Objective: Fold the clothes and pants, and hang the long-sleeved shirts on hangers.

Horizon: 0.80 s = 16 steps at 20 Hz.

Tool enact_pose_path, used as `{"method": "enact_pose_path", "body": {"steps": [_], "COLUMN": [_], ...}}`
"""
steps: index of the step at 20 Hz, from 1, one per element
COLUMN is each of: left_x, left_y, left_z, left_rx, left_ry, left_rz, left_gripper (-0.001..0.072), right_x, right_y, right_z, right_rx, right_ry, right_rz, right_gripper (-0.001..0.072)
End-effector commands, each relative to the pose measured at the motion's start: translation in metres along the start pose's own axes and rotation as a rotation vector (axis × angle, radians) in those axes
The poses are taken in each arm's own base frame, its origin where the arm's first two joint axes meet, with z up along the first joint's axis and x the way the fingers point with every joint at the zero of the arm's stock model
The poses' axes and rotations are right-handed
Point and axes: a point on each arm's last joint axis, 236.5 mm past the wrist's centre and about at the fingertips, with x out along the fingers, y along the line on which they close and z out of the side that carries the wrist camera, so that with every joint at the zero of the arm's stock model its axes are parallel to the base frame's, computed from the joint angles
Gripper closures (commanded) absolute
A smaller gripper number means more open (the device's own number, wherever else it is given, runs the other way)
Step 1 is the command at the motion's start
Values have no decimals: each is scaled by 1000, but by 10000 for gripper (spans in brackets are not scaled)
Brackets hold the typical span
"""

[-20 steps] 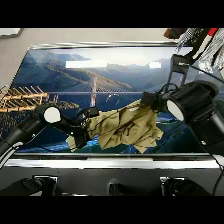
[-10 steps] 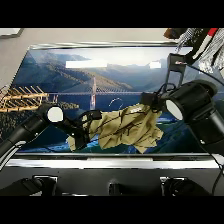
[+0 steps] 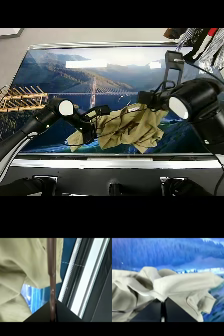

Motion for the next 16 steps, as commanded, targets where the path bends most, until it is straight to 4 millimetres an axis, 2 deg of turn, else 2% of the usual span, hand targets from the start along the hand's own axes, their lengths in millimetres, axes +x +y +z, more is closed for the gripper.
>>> {"method": "enact_pose_path", "body": {"steps": [1,5,9,16], "left_x": [3,3,2,12], "left_y": [-3,-1,1,-10], "left_z": [5,8,27,44], "left_rx": [17,17,6,26], "left_ry": [8,-7,-85,-119], "left_rz": [-8,-1,13,-3], "left_gripper": [690,690,690,689], "right_x": [-14,-16,-13,-7], "right_y": [1,5,17,20], "right_z": [16,9,-1,-7], "right_rx": [-7,2,10,9], "right_ry": [-50,-14,33,61], "right_rz": [8,26,70,68], "right_gripper": [682,682,682,681]}}
